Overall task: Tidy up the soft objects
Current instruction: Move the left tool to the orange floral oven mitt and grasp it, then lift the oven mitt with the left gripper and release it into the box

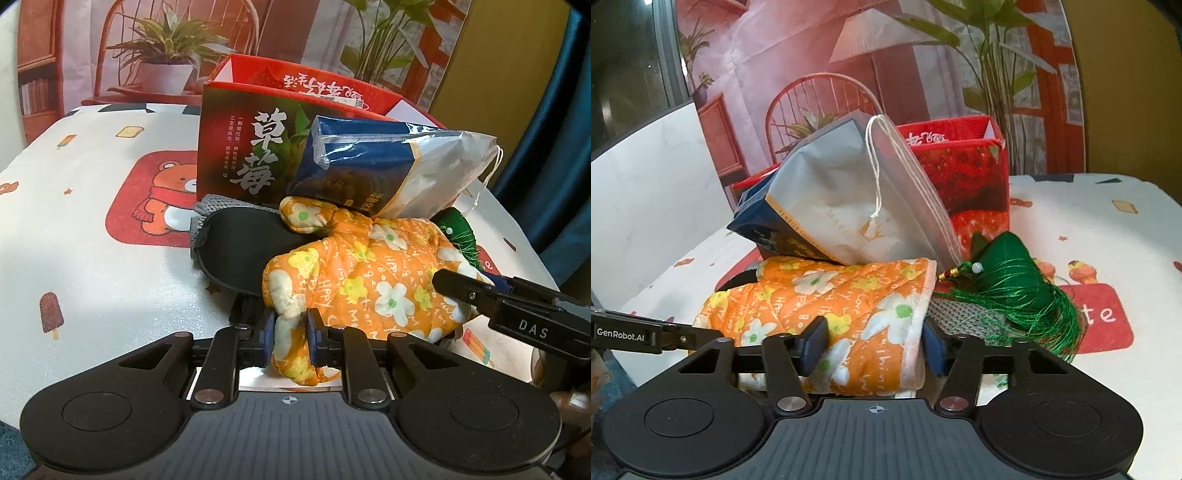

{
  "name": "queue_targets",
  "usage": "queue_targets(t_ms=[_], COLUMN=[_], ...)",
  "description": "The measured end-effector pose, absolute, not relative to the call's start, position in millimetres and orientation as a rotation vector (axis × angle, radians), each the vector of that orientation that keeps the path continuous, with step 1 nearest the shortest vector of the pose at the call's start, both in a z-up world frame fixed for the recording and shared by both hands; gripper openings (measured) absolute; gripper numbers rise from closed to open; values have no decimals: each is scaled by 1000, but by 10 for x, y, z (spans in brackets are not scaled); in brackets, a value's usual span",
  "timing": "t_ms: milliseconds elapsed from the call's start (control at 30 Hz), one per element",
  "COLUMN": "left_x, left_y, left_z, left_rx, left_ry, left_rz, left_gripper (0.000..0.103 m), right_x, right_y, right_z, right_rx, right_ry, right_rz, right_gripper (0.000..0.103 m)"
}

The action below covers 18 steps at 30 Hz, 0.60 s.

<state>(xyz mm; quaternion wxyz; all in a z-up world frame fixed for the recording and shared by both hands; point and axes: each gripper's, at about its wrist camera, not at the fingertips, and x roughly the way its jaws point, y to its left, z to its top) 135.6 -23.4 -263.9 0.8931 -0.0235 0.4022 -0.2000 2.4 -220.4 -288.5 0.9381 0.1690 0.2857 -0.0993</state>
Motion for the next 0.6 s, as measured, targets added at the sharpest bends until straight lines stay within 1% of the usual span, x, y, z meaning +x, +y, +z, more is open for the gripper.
queue_targets(t_ms=[67, 133, 233, 433, 600], left_x=[1356, 1351, 1334, 1304, 1251], left_y=[-235, -235, -238, -223, -183], left_z=[-2640, -2638, -2625, -2586, -2501], left_rx=[-49, -48, -38, -31, -29], left_ry=[834, 830, 815, 788, 743], left_rz=[-415, -416, -421, -422, -412], left_gripper=[18, 18, 15, 12, 11], right_x=[15, 13, 14, -19, -62], right_y=[-2200, -2191, -2177, -2169, -2121], right_z=[-2874, -2866, -2851, -2821, -2726], right_rx=[339, 335, 327, 318, 299], right_ry=[580, 578, 577, 559, 528], right_rz=[-206, -203, -196, -204, -195], right_gripper=[37, 28, 21, 13, 12])
